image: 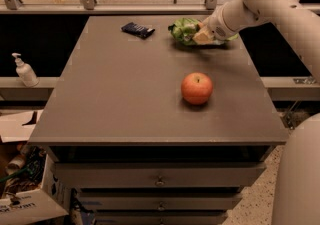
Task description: Pick green rice chip bag
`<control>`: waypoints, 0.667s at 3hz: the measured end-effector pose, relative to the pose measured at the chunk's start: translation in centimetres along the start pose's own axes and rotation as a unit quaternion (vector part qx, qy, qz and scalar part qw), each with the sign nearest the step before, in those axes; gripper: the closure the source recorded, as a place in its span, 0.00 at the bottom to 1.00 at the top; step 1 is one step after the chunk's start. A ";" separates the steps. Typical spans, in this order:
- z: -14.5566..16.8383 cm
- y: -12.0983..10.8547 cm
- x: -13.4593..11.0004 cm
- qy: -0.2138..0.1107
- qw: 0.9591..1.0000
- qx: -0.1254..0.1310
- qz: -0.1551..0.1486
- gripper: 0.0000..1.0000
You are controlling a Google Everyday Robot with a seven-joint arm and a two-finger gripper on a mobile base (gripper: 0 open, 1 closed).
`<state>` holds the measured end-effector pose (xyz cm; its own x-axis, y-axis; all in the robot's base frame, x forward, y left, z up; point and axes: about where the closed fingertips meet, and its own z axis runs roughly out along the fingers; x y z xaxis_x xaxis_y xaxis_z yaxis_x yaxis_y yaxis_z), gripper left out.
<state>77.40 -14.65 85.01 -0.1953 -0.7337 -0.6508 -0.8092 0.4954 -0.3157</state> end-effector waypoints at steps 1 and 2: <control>-2.0 -0.3 -2.2 -0.030 0.999 0.013 -0.017 1.00; -4.8 -0.2 -5.2 -0.069 0.997 0.024 -0.039 1.00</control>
Offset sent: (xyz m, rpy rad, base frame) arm -0.0307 0.0208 0.1203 0.1003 -0.2398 0.1095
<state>75.94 -13.16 91.78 -0.0515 -0.7013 -0.7110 -0.7911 0.4632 -0.3996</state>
